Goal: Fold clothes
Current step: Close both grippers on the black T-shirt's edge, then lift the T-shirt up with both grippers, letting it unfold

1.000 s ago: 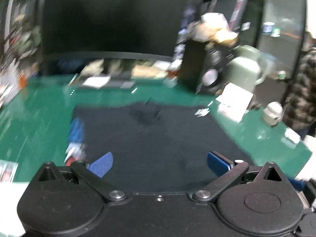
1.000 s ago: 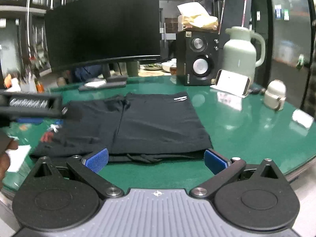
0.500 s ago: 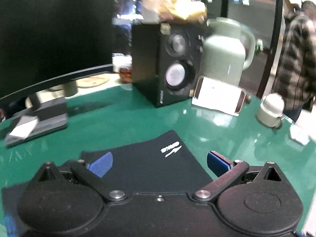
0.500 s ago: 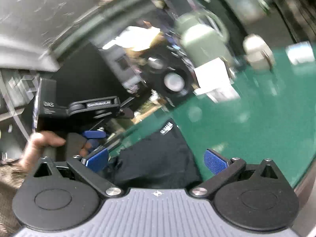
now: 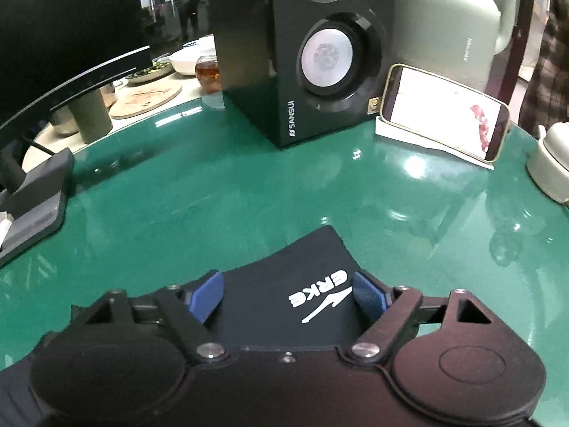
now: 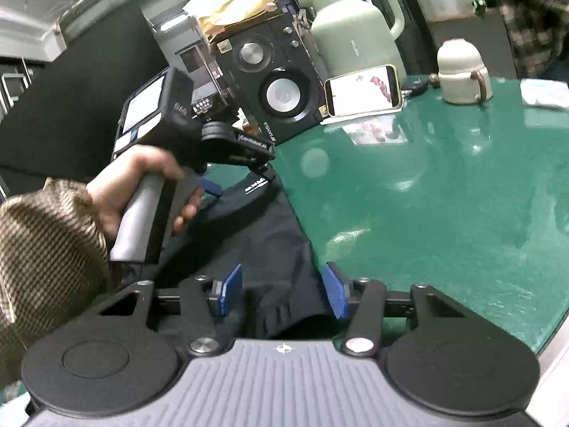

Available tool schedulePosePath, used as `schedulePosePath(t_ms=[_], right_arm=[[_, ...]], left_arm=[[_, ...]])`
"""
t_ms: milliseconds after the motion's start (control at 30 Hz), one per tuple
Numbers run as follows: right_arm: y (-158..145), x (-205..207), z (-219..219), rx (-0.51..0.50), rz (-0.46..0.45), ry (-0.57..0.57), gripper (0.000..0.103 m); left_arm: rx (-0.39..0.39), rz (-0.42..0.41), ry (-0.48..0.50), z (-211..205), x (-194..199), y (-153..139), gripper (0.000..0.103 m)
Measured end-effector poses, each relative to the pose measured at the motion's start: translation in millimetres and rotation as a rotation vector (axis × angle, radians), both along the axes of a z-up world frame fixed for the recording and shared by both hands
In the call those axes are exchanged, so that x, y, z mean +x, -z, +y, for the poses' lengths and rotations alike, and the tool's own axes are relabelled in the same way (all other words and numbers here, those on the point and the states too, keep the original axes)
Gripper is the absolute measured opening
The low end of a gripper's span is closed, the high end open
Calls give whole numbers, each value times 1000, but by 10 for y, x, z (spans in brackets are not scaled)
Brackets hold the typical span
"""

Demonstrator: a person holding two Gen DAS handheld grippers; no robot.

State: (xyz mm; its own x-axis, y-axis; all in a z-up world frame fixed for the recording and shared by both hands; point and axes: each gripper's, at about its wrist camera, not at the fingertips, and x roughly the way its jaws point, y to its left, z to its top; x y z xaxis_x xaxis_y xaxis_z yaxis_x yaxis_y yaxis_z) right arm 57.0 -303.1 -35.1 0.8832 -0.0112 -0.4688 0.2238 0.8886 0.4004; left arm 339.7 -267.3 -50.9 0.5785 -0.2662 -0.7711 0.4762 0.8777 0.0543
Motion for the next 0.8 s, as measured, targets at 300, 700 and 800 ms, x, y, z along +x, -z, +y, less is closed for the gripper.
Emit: schedulePosePath(t_ms=[300,700,800], right_arm=[[30,-70,-37,-19,12,-38,16],[-26,-128,18,-59,-5,-36,16],[5,-129,10,-54,-1,-31,16]], left_arm=[[-33,13,137,-223,-73,-69,1],[-40,-14,123,-34,-40,-309,17],[41,-27,113,-102,-52,-250,58]])
